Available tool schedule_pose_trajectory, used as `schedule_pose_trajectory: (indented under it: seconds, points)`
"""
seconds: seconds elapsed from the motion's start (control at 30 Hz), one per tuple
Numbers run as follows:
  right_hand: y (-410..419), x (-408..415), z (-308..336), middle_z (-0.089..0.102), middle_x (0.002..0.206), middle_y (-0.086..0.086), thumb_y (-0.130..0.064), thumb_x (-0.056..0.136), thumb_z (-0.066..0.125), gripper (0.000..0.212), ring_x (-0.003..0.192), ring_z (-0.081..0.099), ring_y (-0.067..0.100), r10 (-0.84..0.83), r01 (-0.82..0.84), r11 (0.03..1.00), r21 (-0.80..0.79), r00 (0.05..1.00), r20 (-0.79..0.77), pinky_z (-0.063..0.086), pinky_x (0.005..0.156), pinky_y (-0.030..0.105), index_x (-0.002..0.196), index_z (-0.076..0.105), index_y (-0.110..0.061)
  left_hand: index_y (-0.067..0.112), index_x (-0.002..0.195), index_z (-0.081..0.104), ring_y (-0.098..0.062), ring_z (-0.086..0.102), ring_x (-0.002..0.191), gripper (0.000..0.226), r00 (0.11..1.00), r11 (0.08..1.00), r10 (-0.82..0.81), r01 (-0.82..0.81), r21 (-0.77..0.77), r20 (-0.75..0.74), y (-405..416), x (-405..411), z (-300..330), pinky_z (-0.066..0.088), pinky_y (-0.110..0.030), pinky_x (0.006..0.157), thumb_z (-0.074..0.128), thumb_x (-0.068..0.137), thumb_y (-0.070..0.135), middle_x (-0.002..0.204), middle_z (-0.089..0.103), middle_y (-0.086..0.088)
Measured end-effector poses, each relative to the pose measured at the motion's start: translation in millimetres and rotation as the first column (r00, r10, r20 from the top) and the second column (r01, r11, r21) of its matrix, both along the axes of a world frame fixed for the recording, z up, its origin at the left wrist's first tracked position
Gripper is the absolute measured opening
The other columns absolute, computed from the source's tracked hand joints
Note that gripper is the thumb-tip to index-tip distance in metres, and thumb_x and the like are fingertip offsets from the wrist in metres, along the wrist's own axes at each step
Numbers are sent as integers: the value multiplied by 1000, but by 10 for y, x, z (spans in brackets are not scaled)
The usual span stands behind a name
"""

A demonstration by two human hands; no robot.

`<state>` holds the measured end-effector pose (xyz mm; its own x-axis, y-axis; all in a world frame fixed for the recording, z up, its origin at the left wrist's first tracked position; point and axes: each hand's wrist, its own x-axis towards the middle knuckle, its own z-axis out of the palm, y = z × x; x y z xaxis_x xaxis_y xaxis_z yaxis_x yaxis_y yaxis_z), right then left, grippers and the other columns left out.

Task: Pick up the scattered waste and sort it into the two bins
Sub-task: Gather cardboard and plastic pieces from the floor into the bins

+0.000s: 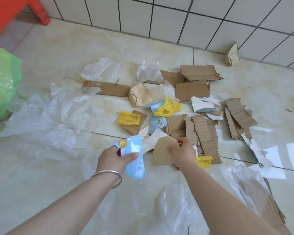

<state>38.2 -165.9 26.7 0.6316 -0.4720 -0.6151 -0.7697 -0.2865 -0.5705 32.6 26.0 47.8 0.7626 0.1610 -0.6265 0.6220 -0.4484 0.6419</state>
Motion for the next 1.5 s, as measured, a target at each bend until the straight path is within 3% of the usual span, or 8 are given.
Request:
schedule_pose_trajectory:
  seconds: [0.1,0.33,0.5,0.6,0.77,0.97,1.27,1.5]
  points:
    - [-133,-53,41,55,89,0,-15,86,59,35,79,49,19,-15,15,1000,0,999,31,40,54,27,121,52,-14,10,68,49,-28,45,72,32,999,999,45,-45,-5,-11,-165,272,-99,30,-29,57,72,77,30,72,50,-7]
    - [-335,-67,15,49,71,0,-23,90,57,17,82,50,26,-176,173,984,42,982,69,38,70,32,94,58,-7,7,113,63,-33,45,122,47,996,951,-73,86,299,-54,-459,472,-506,41,-33,98,69,78,37,133,46,-11]
    - [-240,96,31,61,101,9,-28,86,64,39,87,58,25,-602,583,678,449,790,-116,48,77,34,117,54,-6,7,117,60,-31,53,113,44,983,907,-174,185,379,-64,-471,445,-631,42,-34,94,67,80,31,133,37,-10]
    - [-65,259,-33,64,106,12,-23,88,63,40,84,63,22,-630,547,518,658,764,-138,54,76,35,121,53,-3,7,117,60,-33,60,106,40,976,905,-212,215,368,-50,-480,439,-634,44,-34,89,64,83,28,130,42,-12]
    - [226,508,-119,60,89,5,-29,84,68,17,90,56,25,-545,526,687,502,829,-123,50,90,38,79,59,-16,8,117,60,-32,55,113,39,948,859,-314,310,407,-59,-438,422,-648,44,-35,88,60,86,32,119,56,-16]
    - [421,721,-347,61,121,10,-36,87,59,41,117,53,29,-259,265,961,73,962,-85,45,95,35,121,58,-13,9,117,58,-29,55,115,39,912,819,-393,406,405,-118,-325,386,-648,45,-34,90,59,86,33,119,63,-12]
    - [459,673,-429,63,118,12,-29,86,62,35,113,56,31,-212,216,975,44,974,-84,49,91,36,115,60,-10,15,106,63,-28,62,105,31,923,844,-364,383,377,-123,-160,164,-606,49,-32,85,59,84,36,110,68,-7]
    - [312,488,-308,60,102,9,-28,85,64,41,108,57,33,-378,381,873,305,923,-72,49,95,45,120,57,-9,24,74,52,-21,55,75,15,970,959,-239,244,145,-48,22,0,-394,40,-22,61,65,79,21,74,60,2]
